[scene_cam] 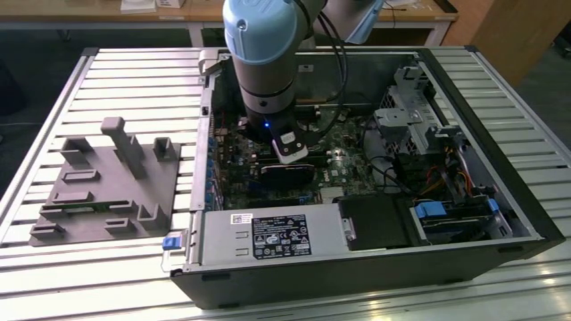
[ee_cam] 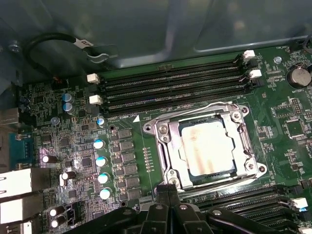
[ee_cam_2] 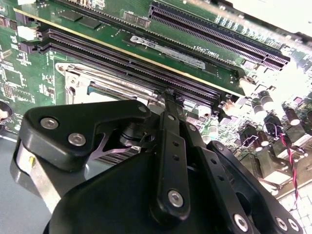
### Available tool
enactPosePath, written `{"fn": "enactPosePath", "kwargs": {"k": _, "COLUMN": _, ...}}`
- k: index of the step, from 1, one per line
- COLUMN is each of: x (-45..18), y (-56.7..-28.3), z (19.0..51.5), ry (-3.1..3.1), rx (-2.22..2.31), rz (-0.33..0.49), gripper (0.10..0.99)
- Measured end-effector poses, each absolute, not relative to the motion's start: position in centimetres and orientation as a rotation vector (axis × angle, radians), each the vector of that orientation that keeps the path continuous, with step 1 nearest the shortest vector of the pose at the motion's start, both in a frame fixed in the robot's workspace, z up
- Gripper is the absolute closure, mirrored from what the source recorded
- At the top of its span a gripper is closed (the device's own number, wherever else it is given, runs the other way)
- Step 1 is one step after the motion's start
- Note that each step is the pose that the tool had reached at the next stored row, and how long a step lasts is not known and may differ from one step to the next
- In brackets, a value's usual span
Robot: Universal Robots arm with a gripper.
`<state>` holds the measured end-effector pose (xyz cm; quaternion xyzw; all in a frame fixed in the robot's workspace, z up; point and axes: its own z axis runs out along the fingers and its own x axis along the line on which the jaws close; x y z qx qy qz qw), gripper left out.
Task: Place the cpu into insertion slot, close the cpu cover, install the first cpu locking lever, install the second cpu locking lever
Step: 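Install the second cpu locking lever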
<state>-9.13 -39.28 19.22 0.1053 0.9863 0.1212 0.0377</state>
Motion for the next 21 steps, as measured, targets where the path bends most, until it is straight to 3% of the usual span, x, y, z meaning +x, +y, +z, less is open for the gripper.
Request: {"fn": "enactPosePath", "kwargs": {"k": 21, "x": -9.15, "y": -39.3, "z": 19.9, "ry": 3.026, "rx": 0.323, "rz": 0.37, "gripper": 0.98}}
